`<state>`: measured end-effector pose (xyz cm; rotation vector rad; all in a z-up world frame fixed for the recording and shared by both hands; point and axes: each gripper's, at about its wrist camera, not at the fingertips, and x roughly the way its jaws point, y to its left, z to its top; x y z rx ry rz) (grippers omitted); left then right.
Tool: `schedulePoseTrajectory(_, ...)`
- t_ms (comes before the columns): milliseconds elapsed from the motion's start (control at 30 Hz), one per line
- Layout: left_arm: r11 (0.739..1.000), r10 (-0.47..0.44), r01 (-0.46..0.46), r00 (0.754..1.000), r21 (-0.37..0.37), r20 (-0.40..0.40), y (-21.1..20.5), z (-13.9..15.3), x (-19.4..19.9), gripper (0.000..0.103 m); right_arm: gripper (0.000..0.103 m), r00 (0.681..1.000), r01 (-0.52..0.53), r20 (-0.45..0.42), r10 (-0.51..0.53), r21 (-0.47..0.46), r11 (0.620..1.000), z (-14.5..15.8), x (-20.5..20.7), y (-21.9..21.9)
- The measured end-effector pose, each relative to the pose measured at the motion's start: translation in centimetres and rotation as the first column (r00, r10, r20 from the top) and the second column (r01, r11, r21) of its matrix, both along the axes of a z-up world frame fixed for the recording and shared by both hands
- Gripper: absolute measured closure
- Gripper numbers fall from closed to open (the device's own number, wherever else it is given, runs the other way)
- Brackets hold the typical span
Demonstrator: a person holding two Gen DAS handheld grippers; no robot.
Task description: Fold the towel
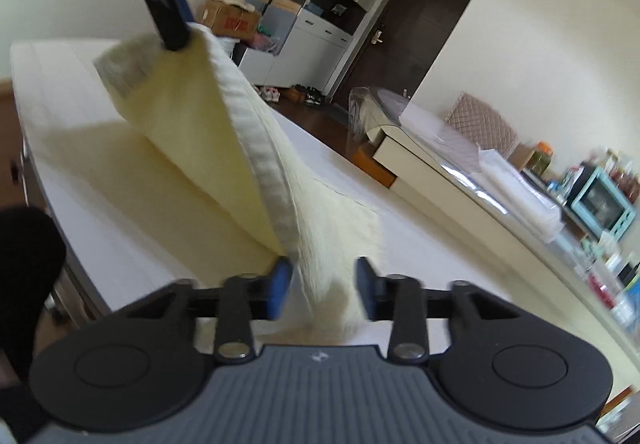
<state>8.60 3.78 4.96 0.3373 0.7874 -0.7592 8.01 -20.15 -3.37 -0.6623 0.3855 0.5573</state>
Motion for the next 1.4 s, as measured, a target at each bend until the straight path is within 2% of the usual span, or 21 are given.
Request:
schedulePoseTrajectory(33, 1.000, -0.009, 0.009, 1.000, 0.013, -0.006, -0.1, -0.3, -0.5, 0.090, 0.094, 0.999, -0.030, -0.013, 0.030, -0.023, 0.999, 0.1, -0.5, -0.4)
schedulePoseTrajectory(133, 0.998, -0.038, 0.039, 0.999, 0.052, -0.024, -0.3, -1.3, -1.8, 0.090, 0.095, 0.995, -0.091, -0.053, 0.087, -0.069, 0.993, 0.4, -1.8, -1.1)
schedulePoseTrajectory(233, 0.993, -0.067, 0.072, 0.996, 0.099, -0.052, -0.9, -3.0, -3.3, 0.085, 0.094, 0.976, -0.161, -0.163, 0.147, -0.075, 0.984, 1.1, -3.1, -2.1)
schedulePoseTrajectory(367, 0.991, -0.060, 0.071, 0.993, 0.113, -0.102, -0.5, -4.9, -4.0, 0.077, 0.077, 0.950, -0.208, -0.254, 0.184, -0.073, 0.975, 1.1, -4.0, -2.8)
schedulePoseTrajectory(400, 0.992, -0.057, 0.069, 0.992, 0.106, -0.114, -0.3, -5.0, -4.0, 0.076, 0.075, 0.940, -0.211, -0.281, 0.194, -0.029, 0.977, 1.3, -4.0, -3.1)
schedulePoseTrajectory(500, 0.996, -0.062, 0.070, 0.988, 0.048, -0.139, 1.0, -4.4, -4.2, 0.059, 0.069, 0.920, -0.206, -0.307, 0.244, 0.150, 0.967, 2.4, -3.5, -3.9)
schedulePoseTrajectory(567, 0.998, -0.062, 0.064, 0.988, 0.007, -0.144, 2.2, -3.6, -4.1, 0.050, 0.058, 0.910, -0.205, -0.316, 0.270, 0.225, 0.953, 2.9, -2.6, -3.9)
schedulePoseTrajectory(667, 1.000, -0.011, 0.008, 0.994, -0.025, -0.106, 3.7, -2.3, -3.1, 0.050, 0.057, 0.913, -0.186, -0.298, 0.280, 0.307, 0.933, 3.1, -0.9, -3.6)
schedulePoseTrajectory(767, 0.992, 0.123, -0.123, 0.992, -0.013, -0.018, 4.5, -1.8, -0.8, 0.050, 0.061, 0.933, -0.137, -0.273, 0.233, 0.329, 0.934, 3.0, 0.9, -3.2)
schedulePoseTrajectory(833, 0.974, 0.221, -0.223, 0.974, 0.030, 0.053, 4.6, -2.2, 1.7, 0.051, 0.065, 0.961, -0.058, -0.242, 0.129, 0.282, 0.958, 2.6, 3.0, -2.2)
schedulePoseTrajectory(967, 0.930, 0.308, -0.334, 0.936, 0.152, 0.169, 4.6, -4.1, 5.8, 0.053, 0.067, 0.969, 0.009, -0.241, 0.058, 0.268, 0.963, 2.0, 6.5, -1.2)
schedulePoseTrajectory(1033, 0.916, 0.312, -0.348, 0.931, 0.201, 0.188, 4.9, -5.1, 7.5, 0.053, 0.067, 0.969, 0.029, -0.243, 0.034, 0.254, 0.967, 1.8, 7.9, -0.9)
schedulePoseTrajectory(1133, 0.910, 0.305, -0.343, 0.935, 0.234, 0.182, 5.1, -6.4, 9.0, 0.053, 0.067, 0.967, 0.036, -0.253, 0.030, 0.254, 0.967, 1.5, 9.2, -0.6)
schedulePoseTrajectory(1333, 0.949, 0.258, -0.280, 0.954, 0.145, 0.152, 4.1, -6.9, 9.0, 0.053, 0.067, 0.960, 0.044, -0.279, 0.024, 0.238, 0.970, 0.1, 10.3, -0.1)
schedulePoseTrajectory(1400, 0.957, 0.230, -0.252, 0.961, 0.144, 0.153, 3.3, -7.3, 8.8, 0.053, 0.067, 0.958, 0.049, -0.285, 0.020, 0.235, 0.971, -0.3, 10.8, 0.0)
